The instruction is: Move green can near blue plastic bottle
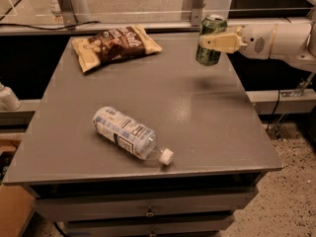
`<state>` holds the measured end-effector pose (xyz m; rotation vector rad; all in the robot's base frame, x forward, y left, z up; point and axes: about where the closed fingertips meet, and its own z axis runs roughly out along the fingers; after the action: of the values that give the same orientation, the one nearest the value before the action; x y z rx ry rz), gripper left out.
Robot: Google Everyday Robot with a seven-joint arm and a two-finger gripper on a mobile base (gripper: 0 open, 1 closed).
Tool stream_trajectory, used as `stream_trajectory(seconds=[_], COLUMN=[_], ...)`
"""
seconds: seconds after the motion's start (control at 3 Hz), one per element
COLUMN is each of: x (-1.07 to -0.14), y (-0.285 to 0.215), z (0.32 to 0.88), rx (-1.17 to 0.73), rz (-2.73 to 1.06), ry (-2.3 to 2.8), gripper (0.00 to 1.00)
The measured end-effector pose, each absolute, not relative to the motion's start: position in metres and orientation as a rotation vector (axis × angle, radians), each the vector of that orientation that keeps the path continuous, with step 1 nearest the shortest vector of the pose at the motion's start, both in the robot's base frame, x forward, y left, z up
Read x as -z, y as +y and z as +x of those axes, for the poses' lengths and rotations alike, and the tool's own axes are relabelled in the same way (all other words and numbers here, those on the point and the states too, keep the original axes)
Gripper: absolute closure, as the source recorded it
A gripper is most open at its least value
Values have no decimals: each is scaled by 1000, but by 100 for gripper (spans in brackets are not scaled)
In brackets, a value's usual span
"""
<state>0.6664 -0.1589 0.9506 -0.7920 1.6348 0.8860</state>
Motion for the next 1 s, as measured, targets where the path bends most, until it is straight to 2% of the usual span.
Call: stream_trajectory(seconds=[0.33,1.0], x=[-948,-924], y=[-143,-103], z=[641,540], rx=[-953,-1071], rz=[-854,-1092], ry=[1624,1600], gripper=[100,100])
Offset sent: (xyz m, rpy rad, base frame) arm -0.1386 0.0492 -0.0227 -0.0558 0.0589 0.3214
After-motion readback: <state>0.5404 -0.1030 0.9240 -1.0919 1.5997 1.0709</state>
